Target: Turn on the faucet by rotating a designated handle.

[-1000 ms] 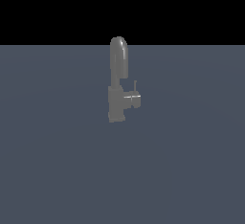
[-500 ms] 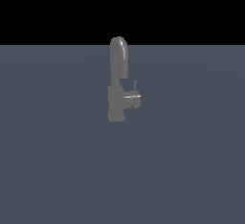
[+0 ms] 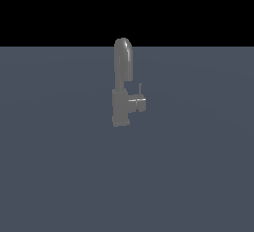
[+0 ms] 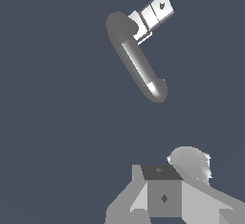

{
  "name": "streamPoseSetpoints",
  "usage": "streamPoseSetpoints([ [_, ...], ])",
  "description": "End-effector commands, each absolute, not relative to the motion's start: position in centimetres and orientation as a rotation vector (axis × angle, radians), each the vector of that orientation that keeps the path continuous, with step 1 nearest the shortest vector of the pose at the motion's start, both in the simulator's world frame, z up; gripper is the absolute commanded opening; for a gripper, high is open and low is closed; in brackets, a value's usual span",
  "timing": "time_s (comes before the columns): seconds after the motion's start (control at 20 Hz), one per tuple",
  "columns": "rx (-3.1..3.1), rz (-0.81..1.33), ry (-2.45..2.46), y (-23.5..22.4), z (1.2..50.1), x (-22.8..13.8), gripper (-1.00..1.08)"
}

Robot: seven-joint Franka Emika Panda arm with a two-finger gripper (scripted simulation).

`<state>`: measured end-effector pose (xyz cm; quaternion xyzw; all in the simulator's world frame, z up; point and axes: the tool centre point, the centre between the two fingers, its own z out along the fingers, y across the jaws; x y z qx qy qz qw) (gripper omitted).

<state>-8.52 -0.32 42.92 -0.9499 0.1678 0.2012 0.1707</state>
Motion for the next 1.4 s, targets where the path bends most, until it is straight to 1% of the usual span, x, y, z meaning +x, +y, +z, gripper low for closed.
streamPoseSetpoints([
  [0.0,-2.650,0.618,0.514,-0.5,42.1,-7.2,-1.00],
  [0.7,-2.354,0.864,0.710,-2.1,36.7,-0.6,-1.00],
  [1.35,-2.018,1.077,0.878,-3.6,29.6,4.4,-1.00],
])
